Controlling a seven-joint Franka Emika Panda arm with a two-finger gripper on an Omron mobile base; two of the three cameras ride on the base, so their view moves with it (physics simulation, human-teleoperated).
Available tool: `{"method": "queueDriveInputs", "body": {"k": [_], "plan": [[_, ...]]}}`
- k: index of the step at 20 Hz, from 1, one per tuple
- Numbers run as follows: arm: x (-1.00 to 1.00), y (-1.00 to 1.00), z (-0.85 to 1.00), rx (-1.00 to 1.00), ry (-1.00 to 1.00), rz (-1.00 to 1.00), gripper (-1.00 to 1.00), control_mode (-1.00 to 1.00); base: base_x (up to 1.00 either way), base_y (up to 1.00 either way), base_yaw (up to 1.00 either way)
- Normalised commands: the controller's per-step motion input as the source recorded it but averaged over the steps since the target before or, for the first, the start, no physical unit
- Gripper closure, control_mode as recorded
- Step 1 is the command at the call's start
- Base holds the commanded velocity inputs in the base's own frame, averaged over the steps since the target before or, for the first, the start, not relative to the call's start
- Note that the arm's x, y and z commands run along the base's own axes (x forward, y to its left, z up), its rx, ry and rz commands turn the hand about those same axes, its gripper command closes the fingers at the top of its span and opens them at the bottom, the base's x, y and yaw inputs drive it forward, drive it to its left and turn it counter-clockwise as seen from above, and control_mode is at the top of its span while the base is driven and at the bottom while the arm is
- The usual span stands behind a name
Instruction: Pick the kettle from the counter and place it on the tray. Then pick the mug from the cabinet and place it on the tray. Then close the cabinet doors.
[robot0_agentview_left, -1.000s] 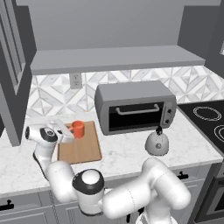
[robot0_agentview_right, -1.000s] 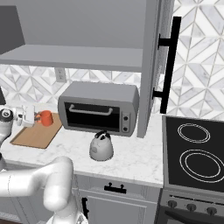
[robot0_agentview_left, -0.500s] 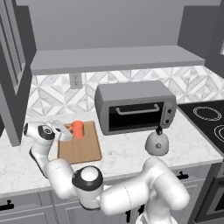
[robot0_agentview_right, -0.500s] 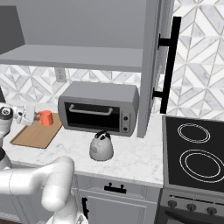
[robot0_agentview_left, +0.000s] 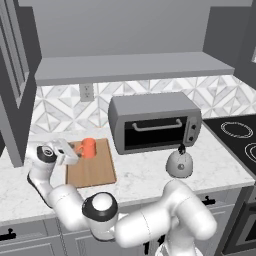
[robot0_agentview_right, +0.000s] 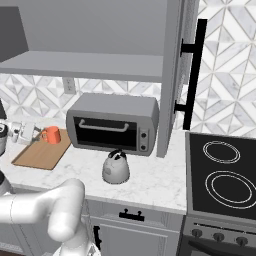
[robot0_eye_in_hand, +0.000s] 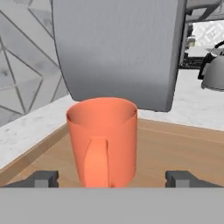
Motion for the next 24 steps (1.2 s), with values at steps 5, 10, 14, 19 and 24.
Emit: {"method": "queueDriveInputs", "body": {"k": [5,10,14,19,24], "plan": [[-0.73,-0.01,0.49,0.0,-0.16,0.0,-1.0,-1.0,0.0,0.0,0.0],[-0.71,-0.28,0.65,0.0,-0.15,0.0,-1.0,-1.0,0.0,0.0,0.0],[-0.44,-0.86,0.24,0.04,-0.01,0.0,-1.0,-1.0,0.0,0.0,0.0],[-0.32,-1.0,0.13,0.07,-0.02,0.0,-1.0,-1.0,0.0,0.0,0.0],[-0.38,-1.0,0.55,0.09,0.0,0.03,-1.0,-1.0,0.0,0.0,0.0]]}}
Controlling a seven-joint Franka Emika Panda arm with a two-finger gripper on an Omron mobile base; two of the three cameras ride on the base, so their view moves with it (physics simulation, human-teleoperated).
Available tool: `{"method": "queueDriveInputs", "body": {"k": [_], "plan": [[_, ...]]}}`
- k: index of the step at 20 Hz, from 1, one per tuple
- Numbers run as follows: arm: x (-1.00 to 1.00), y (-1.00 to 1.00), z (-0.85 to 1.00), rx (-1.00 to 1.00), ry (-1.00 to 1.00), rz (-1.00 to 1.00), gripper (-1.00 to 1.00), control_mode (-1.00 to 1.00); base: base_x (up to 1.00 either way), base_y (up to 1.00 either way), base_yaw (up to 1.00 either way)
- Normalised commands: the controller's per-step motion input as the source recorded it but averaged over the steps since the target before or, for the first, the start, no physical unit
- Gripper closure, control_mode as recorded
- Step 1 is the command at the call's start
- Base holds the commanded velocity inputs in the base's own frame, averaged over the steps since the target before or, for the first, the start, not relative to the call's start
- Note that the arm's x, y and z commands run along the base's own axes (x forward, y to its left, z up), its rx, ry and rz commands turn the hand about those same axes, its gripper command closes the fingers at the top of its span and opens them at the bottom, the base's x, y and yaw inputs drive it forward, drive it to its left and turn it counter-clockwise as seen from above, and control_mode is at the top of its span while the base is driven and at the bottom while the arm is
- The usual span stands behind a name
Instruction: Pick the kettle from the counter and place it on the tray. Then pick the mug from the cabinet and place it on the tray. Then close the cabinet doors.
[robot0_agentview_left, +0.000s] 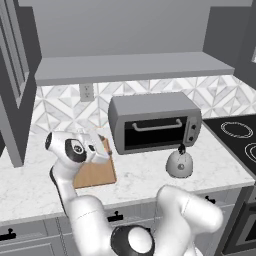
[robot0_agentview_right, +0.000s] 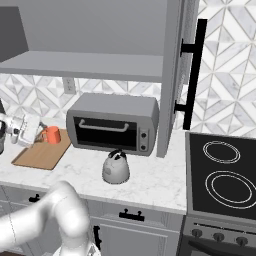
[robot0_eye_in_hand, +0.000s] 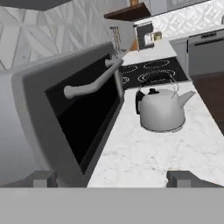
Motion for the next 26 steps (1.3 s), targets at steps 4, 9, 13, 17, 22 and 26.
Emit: {"method": "queueDriveInputs", "body": {"k": [4,9,13,17,22,26], "plan": [[-0.2,-1.0,0.6,0.16,0.1,0.0,-1.0,-1.0,0.0,0.0,0.0],[-0.13,-1.0,0.42,0.21,0.17,0.0,-1.0,-1.0,0.0,0.0,0.0],[-0.24,-1.0,0.2,0.3,0.16,0.0,-1.0,-1.0,0.0,0.0,0.0],[-0.26,-0.99,0.09,0.31,0.17,0.0,-1.0,-1.0,0.0,0.0,0.0],[-0.14,-0.89,-0.01,0.28,0.14,0.04,-1.0,-1.0,0.0,0.0,0.0],[0.0,-0.58,-0.11,0.18,0.13,0.09,-1.0,-1.0,0.0,0.0,0.0]]}}
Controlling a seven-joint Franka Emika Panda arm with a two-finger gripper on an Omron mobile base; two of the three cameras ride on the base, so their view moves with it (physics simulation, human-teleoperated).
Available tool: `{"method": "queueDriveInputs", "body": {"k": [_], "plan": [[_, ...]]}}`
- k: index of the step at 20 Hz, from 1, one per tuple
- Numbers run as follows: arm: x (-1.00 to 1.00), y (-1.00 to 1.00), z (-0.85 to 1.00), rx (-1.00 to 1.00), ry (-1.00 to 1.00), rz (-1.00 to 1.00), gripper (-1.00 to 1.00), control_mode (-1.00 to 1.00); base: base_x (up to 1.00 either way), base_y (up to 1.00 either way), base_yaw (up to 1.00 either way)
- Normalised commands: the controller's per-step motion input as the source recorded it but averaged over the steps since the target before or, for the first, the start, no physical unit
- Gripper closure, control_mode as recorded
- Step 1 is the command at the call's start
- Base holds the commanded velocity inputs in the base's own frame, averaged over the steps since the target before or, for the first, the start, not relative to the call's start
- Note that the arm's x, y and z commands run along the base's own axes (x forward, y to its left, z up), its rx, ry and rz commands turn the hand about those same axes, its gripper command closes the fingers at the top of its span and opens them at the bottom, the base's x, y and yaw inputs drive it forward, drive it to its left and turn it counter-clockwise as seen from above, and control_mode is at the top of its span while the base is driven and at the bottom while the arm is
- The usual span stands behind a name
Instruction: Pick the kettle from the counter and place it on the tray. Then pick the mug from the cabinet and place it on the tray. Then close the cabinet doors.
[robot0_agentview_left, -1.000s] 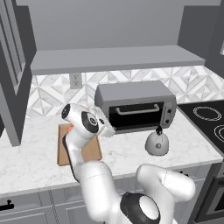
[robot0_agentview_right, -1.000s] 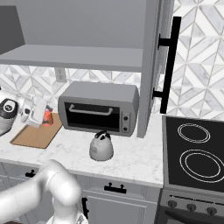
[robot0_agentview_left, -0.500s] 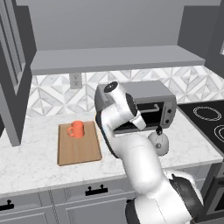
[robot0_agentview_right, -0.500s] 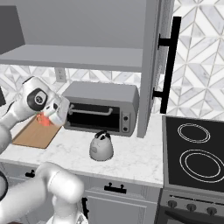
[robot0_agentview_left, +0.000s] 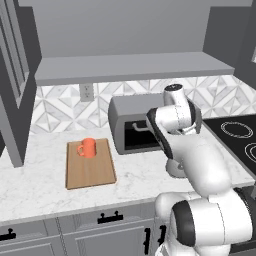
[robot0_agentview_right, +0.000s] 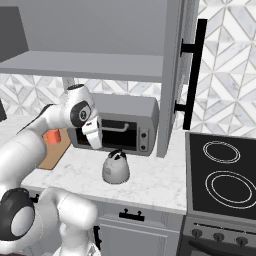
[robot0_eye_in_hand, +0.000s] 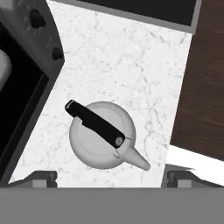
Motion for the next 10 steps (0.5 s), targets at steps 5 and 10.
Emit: {"method": "queueDriveInputs", "body": {"k": [5,10], "plan": [[0.02,-0.34,-0.21,0.04,0.12,0.12,-1.0,-1.0,0.0,0.0,0.0],[0.09,-0.28,-0.23,0.06,0.07,0.23,-1.0,-1.0,0.0,0.0,0.0]]}}
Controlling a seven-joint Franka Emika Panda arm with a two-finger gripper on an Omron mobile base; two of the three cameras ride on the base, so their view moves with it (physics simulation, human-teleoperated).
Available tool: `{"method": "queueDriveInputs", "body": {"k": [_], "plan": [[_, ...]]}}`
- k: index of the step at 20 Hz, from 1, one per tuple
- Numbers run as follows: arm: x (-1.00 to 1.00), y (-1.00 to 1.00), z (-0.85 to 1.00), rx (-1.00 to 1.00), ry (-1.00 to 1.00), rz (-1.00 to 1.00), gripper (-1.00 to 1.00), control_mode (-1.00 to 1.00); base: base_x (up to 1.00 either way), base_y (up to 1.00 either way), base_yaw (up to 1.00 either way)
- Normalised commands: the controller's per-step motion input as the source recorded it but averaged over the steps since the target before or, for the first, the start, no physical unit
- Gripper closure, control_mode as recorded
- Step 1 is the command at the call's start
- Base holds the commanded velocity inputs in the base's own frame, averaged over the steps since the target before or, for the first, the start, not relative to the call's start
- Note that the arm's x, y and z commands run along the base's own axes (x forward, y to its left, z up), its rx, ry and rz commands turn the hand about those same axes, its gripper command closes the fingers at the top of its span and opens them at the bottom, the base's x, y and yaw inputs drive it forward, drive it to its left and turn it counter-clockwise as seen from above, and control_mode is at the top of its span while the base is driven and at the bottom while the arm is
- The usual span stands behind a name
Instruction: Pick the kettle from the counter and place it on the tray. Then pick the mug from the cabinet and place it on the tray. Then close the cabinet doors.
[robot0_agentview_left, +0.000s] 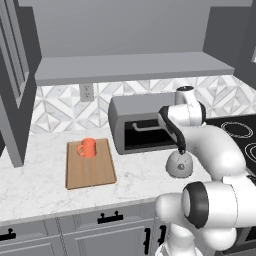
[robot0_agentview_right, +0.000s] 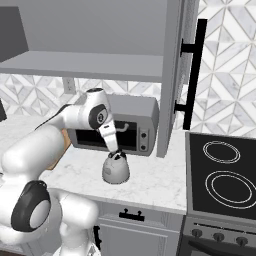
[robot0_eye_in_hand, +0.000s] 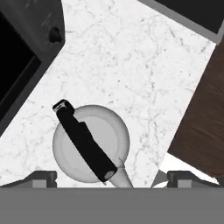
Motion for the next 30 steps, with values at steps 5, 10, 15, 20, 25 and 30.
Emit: {"method": "queueDriveInputs", "body": {"k": [5,10,15,20,25,30], "plan": [[0.07,-0.24,-0.27,0.11,0.08,0.24,-1.0,-1.0,0.0,0.0,0.0],[0.15,-0.01,-0.25,0.13,0.04,0.17,-1.0,-1.0,0.0,0.0,0.0],[0.11,0.05,-0.17,0.09,0.02,0.08,-1.0,-1.0,0.0,0.0,0.0],[0.12,0.11,-0.08,0.0,0.01,0.0,-1.0,-1.0,0.0,0.0,0.0],[0.0,0.01,-0.09,0.0,0.0,0.0,-1.0,-1.0,0.0,0.0,0.0],[-0.1,-0.01,-0.11,0.0,0.0,0.0,-1.0,-1.0,0.0,0.0,0.0]]}}
